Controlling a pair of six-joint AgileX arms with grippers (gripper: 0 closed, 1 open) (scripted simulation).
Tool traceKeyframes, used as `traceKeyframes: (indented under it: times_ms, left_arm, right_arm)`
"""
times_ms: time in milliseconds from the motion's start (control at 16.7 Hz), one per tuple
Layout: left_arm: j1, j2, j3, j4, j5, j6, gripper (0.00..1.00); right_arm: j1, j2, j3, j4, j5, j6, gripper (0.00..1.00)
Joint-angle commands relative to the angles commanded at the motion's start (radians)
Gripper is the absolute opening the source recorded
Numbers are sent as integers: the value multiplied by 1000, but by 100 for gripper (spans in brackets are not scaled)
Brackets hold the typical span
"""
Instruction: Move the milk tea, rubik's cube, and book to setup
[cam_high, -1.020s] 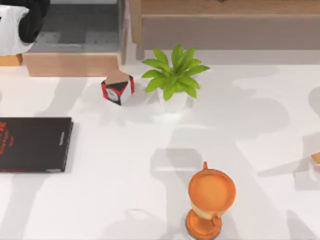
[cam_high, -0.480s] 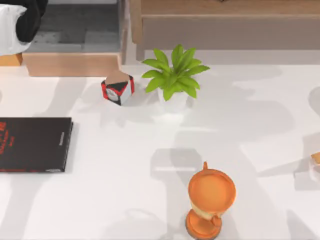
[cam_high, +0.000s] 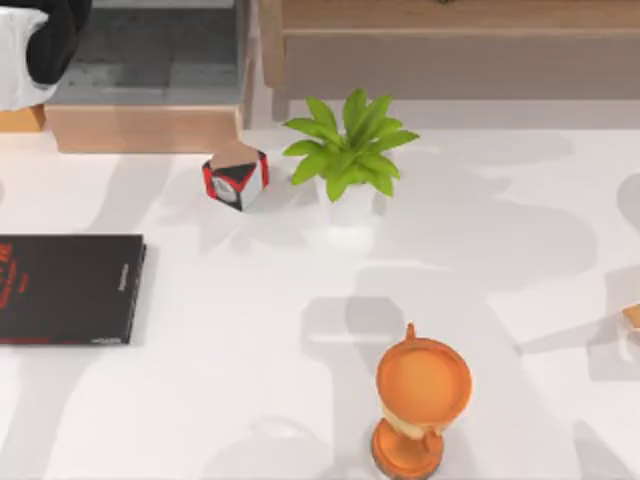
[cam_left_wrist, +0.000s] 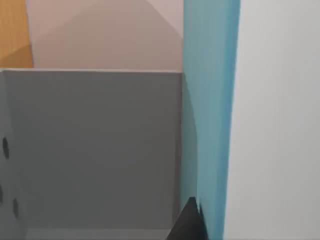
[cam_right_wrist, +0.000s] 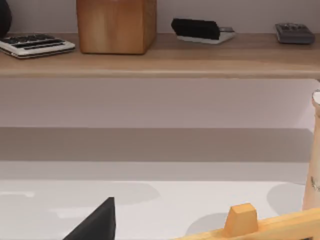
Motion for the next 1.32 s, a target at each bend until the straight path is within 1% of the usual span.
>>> traceKeyframes:
  times_ms: [120, 240, 480, 900, 1140, 1320]
  left_arm:
    - [-1, -39, -23, 12, 13, 52, 0]
    - [3, -100, -69, 31, 32, 144, 0]
    - [36, -260, -229, 81, 73, 419, 0]
    - [139, -520, -644, 183, 137, 1004, 0]
    - [193, -555, -915, 217, 168, 1298, 0]
    - [215, -535, -1093, 227, 191, 1469, 0]
  right_arm:
    - [0, 0, 0, 0, 0, 0, 100]
    - [0, 0, 0, 0, 0, 0, 100]
    - [0, 0, 0, 0, 0, 0, 100]
    - [0, 0, 0, 0, 0, 0, 100]
    - [0, 0, 0, 0, 0, 0, 100]
    - [0, 0, 0, 0, 0, 0, 100]
